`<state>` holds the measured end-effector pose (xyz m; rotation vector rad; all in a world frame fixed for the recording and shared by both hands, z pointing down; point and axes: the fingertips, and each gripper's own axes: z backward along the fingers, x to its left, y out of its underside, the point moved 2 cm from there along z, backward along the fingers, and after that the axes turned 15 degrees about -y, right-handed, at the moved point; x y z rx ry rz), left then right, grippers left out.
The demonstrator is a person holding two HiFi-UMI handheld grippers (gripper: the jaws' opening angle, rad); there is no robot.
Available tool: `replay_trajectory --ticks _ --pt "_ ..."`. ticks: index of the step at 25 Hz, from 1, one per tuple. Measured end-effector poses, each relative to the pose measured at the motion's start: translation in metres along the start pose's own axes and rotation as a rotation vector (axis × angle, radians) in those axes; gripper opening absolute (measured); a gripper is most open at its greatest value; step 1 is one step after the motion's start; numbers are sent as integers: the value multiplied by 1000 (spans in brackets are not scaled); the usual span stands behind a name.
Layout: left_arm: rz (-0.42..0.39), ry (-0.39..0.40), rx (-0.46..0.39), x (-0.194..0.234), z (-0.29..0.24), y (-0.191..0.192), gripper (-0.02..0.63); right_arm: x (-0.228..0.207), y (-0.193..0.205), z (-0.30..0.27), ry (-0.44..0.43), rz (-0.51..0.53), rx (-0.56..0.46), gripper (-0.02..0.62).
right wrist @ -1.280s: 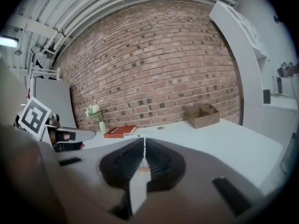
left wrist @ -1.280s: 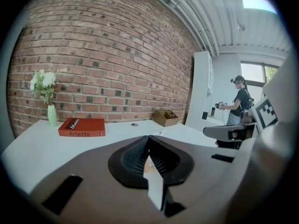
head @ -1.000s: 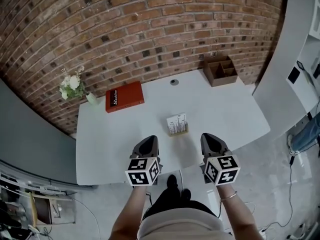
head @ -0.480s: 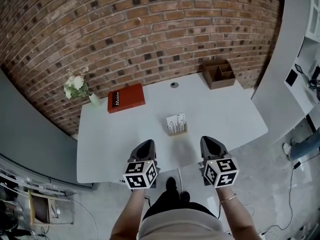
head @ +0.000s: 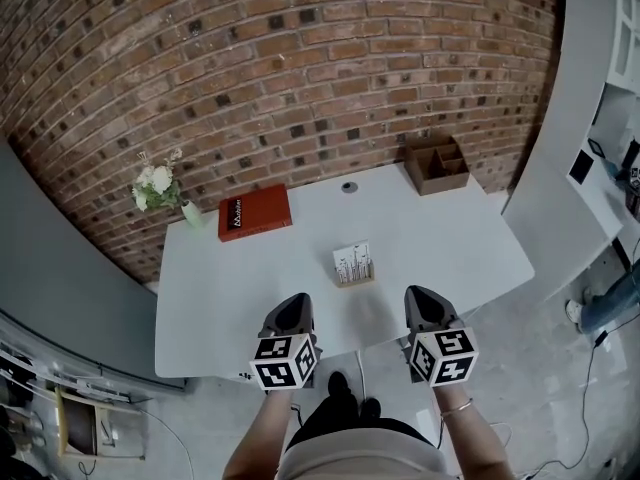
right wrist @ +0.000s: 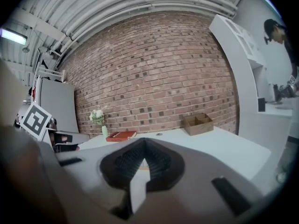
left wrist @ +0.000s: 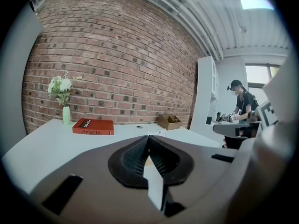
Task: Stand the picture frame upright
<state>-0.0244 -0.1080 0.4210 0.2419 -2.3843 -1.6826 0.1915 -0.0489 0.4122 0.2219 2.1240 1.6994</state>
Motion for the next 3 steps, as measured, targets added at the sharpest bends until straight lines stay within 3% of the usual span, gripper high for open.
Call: replay_trajectory --ticks 3 --pt "1 5 5 -2 0 1 -6 -2 5 3 10 -7 14 2"
